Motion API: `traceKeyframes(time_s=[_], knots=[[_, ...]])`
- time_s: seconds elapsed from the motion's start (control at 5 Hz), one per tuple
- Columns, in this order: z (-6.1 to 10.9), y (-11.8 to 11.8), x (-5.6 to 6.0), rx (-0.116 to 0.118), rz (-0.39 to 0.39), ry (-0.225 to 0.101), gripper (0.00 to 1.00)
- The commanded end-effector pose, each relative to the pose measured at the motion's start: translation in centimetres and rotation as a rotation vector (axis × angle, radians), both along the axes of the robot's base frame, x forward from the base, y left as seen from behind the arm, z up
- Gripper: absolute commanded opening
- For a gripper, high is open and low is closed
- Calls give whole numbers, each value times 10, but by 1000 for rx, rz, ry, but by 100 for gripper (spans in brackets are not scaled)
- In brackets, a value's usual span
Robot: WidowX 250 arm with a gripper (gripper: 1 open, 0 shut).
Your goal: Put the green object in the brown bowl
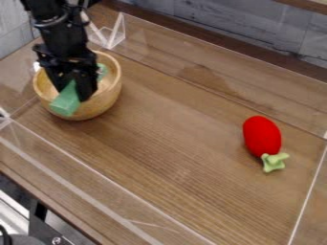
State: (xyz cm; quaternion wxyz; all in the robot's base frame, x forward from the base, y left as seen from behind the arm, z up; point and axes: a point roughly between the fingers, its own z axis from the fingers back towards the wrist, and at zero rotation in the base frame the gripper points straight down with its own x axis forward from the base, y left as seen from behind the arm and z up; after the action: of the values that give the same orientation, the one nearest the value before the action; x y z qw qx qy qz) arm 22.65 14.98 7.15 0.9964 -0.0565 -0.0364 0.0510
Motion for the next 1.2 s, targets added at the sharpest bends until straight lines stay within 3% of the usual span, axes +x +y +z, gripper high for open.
traceKeyframes(time_s=[0.0, 0.2, 0.6, 0.8, 1.0], knots=[[-13, 21, 6, 10, 6, -31, 0], [-35, 32, 6, -15, 13, -28, 0], [-60, 48, 14, -51, 127, -17, 0], [-69, 48, 12, -88, 176, -4, 100], [-72, 55, 11, -106, 142, 12, 100]])
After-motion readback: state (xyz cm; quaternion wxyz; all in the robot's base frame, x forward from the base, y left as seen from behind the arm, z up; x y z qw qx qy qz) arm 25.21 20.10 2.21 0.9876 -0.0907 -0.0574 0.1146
